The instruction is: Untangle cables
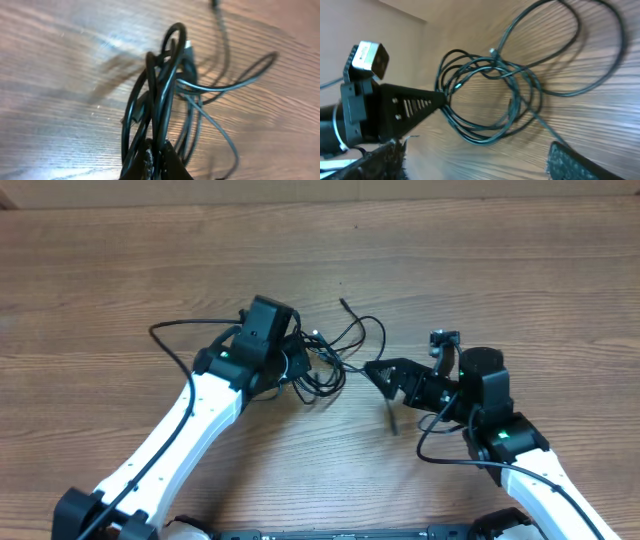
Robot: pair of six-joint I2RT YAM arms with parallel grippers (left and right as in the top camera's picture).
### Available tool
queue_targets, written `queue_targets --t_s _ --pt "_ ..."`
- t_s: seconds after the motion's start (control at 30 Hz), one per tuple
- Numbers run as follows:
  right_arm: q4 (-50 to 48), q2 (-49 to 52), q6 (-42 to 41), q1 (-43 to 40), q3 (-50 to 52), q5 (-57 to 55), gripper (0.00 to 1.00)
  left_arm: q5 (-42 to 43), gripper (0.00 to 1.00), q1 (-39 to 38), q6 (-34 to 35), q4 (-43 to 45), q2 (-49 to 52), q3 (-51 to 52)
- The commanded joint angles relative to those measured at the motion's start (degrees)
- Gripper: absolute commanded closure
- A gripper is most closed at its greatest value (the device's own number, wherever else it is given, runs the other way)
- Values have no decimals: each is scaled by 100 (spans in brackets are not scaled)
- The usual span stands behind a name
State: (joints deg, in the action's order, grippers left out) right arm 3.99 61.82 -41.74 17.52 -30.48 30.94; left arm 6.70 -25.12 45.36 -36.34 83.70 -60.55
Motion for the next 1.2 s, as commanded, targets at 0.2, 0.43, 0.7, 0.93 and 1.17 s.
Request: queue_targets --t_s 0.2,0.43,0.7,0.93,1.17 --pt "-820 870 -1250 994 -61 -372 14 1340 96 -2 -1941 507 -140 -96" --pt "-238 1117 -1436 1167 -61 -715 27 1438 96 74 -1287 981 -149 -144" --pt "-608 1410 -2149 1169 -61 -804 26 2109 96 68 223 1733 -153 -149" --pt "-975 1552 -3606 1176 -61 -935 26 2020 96 68 1834 1779 -153 -149" --pt "-979 1561 -4575 1272 -61 -1572 27 1974 96 -59 3681 1812 -153 -149"
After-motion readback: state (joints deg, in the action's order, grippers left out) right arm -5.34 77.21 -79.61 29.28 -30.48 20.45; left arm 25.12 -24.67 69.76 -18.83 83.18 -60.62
